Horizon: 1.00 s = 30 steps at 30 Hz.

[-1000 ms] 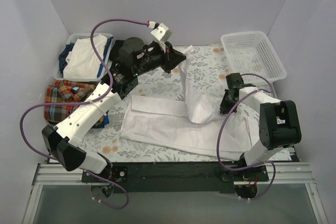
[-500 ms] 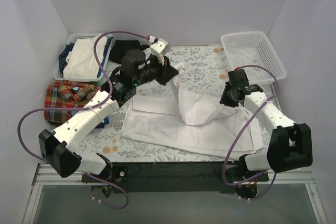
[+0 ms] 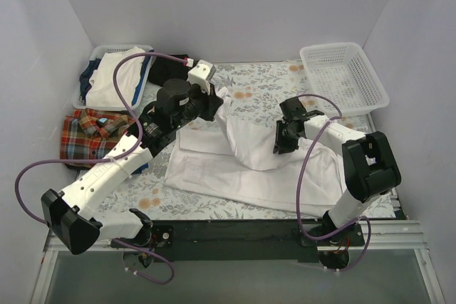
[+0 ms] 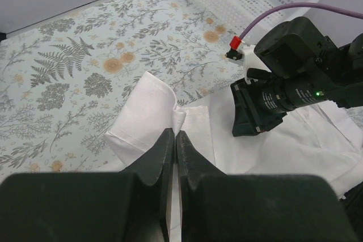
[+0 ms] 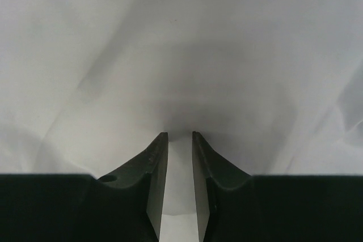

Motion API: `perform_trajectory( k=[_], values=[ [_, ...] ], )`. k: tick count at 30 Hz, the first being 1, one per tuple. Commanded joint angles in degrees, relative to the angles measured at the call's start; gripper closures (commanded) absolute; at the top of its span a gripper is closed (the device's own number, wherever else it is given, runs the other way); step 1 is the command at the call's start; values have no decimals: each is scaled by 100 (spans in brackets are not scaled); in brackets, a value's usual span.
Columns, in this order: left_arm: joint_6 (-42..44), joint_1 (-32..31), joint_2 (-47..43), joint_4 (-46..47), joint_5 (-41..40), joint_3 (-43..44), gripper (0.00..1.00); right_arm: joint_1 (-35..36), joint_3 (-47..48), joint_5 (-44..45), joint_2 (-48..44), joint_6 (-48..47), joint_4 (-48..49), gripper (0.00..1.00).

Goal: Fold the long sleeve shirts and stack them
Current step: Fold the shirt

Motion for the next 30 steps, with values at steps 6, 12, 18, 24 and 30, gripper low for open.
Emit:
perform_trajectory(
  k=[6,12,18,24,30],
  values=[
    [-34,20,-254,-45,-453,-32,100,-9,-401,419,-475,163,-418,74],
    [-148,20,-280,-106,-497,-199,100,-9,-656,754,-871,366,-506,78],
    [-210,20,-254,-133,-374,-375,100,-9,-349,447,-504,94,-374,78],
    [-543,20,-341,-370,-243,-838,100,0,537,174,-275,-196,-348,70],
    [-1334,20,-754,-826,-425,-1657,100,0,1251,-98,234,-355,-550,68]
  ],
)
